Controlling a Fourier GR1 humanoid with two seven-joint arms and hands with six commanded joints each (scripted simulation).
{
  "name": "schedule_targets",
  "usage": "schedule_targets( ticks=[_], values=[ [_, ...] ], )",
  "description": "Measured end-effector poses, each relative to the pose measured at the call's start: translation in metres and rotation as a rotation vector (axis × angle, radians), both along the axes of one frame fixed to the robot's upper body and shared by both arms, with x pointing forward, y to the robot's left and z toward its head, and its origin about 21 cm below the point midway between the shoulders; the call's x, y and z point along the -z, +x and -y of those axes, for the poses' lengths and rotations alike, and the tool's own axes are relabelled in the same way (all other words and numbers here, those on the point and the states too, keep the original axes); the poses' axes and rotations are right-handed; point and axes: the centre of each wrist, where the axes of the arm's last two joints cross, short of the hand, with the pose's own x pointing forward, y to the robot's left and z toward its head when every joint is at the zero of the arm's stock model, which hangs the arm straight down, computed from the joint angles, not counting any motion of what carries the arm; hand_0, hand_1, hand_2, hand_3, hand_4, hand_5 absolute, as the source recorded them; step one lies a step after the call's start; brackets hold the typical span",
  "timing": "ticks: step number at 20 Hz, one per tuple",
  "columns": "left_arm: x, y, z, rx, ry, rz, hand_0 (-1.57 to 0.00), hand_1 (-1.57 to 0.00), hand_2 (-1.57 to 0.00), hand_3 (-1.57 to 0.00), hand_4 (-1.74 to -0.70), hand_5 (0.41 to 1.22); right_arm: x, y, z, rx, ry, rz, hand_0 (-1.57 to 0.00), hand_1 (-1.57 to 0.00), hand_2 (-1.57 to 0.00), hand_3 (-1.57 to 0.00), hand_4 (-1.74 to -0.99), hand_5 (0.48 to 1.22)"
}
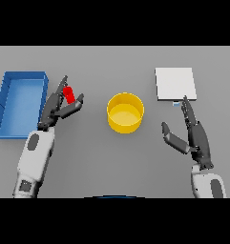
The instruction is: Pick up the red beaker and tilt it to pour out 1 green nut into yellow bowl. Pick up the yellow bowl and place it on the metallic measuring scale.
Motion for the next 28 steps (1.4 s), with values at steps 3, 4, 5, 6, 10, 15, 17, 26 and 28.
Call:
schedule_targets(
  ticks=[3,4,5,6,10,15,17,26,28],
  values=[
    [-0.002,0.009,0.006,0.008,0.005,0.007,0.0,0.0,0.0,0.0,-1.32,0.708,0.005,-0.001,0.002,0.009,0.007,-0.02,0.0,0.0,0.0,0.0,-1.32,0.683],
    [-0.003,0.011,0.006,0.01,0.006,0.005,0.0,0.0,0.0,0.0,-1.32,0.71,0.003,0.001,0.0,0.008,0.001,-0.014,0.0,0.0,0.0,0.0,-1.315,0.682],
    [-0.005,0.013,0.004,0.012,0.006,0.01,0.0,0.0,0.0,0.0,-1.33,0.715,0.001,0.002,0.002,0.01,-0.002,-0.007,0.0,0.0,0.0,0.0,-1.311,0.682],
    [-0.003,0.015,0.005,0.011,0.001,0.003,0.0,0.0,0.0,0.0,-1.34,0.725,0.001,0.002,0.006,0.016,-0.005,-0.012,0.0,0.0,0.0,0.0,-1.305,0.681],
    [0.002,0.019,0.012,0.008,-0.041,0.027,-0.25,-0.28,-0.31,-0.22,-1.44,0.795,-0.001,0.0,0.006,0.016,-0.007,0.003,0.0,0.0,0.0,0.0,-1.289,0.684],
    [0.005,0.026,0.023,-0.047,0.009,0.035,-1.12,-1.13,-1.13,-1.13,-1.44,1.082,-0.002,0.002,0.003,0.013,-0.004,-0.011,0.0,0.0,0.0,0.0,-1.29,0.684],
    [0.008,0.023,0.024,-0.039,-0.009,0.064,-1.28,-1.29,-1.29,-1.29,-1.45,1.132,-0.001,-0.001,0.003,0.002,-0.004,0.005,0.0,0.0,0.0,0.0,-1.293,0.682],
    [-0.015,0.03,0.022,-0.061,-0.032,0.188,-1.53,-1.53,-1.53,-1.53,-1.7,1.098,0.005,0.007,-0.004,-0.016,-0.024,0.004,0.0,0.0,0.0,0.0,-1.258,0.669],
    [-0.026,0.029,0.024,-0.051,-0.012,0.231,-1.55,-1.55,-1.55,-1.55,-1.72,1.097,0.005,0.003,0.0,-0.013,-0.031,0.02,0.0,0.0,0.0,0.0,-1.25,0.672]
  ],
)
